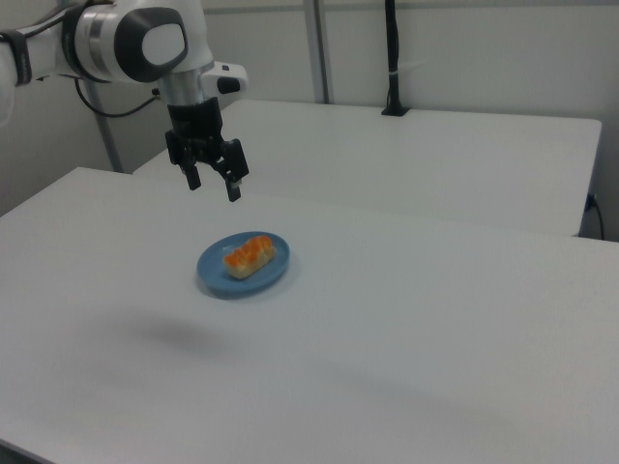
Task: Put the bread on the table
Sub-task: 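Lower the gripper onto the glazed bread roll and close on it, then lift the bread roll off the blue plate and carry it aside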
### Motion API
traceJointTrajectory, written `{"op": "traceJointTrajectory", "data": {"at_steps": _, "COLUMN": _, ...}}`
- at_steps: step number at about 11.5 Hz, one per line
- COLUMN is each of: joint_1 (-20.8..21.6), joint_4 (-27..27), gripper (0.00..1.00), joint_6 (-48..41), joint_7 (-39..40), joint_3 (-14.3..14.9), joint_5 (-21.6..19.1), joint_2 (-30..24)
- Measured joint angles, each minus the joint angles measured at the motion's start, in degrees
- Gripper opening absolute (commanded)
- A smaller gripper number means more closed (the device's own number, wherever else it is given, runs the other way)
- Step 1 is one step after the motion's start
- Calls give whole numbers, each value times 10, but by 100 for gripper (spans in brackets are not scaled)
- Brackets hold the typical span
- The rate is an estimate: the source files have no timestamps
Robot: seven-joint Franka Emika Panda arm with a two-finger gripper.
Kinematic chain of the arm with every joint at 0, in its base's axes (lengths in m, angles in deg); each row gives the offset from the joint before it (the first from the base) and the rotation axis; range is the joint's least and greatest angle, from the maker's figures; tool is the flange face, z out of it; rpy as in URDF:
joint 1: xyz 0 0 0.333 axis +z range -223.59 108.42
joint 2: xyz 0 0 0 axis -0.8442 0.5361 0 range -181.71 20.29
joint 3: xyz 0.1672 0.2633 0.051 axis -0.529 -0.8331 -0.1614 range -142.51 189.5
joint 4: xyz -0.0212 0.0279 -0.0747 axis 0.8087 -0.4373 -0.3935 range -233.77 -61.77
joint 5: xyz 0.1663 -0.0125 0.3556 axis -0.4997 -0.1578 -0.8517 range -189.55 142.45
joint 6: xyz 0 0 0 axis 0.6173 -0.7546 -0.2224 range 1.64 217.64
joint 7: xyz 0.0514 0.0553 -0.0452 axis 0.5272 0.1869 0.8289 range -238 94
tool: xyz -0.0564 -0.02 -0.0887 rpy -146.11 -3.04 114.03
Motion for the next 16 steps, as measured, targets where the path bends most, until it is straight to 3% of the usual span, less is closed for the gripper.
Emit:
{"op": "traceJointTrajectory", "data": {"at_steps": 4, "joint_1": 3, "joint_4": 12, "gripper": 100, "joint_6": 47, "joint_7": -25, "joint_3": -3, "joint_5": -13, "joint_2": 51}}
{"op": "traceJointTrajectory", "data": {"at_steps": 10, "joint_1": 29, "joint_4": 62, "gripper": 100, "joint_6": 173, "joint_7": -91, "joint_3": -18, "joint_5": -11, "joint_2": 204}}
{"op": "traceJointTrajectory", "data": {"at_steps": 12, "joint_1": 39, "joint_4": 64, "gripper": 100, "joint_6": 221, "joint_7": -125, "joint_3": -28, "joint_5": 13, "joint_2": 248}}
{"op": "traceJointTrajectory", "data": {"at_steps": 13, "joint_1": 45, "joint_4": 65, "gripper": 87, "joint_6": 247, "joint_7": -148, "joint_3": -30, "joint_5": 30, "joint_2": 268}}
{"op": "traceJointTrajectory", "data": {"at_steps": 15, "joint_1": 51, "joint_4": 66, "gripper": 43, "joint_6": 281, "joint_7": -164, "joint_3": -30, "joint_5": 46, "joint_2": 295}}
{"op": "traceJointTrajectory", "data": {"at_steps": 16, "joint_1": 52, "joint_4": 69, "gripper": 39, "joint_6": 283, "joint_7": -165, "joint_3": -30, "joint_5": 48, "joint_2": 300}}
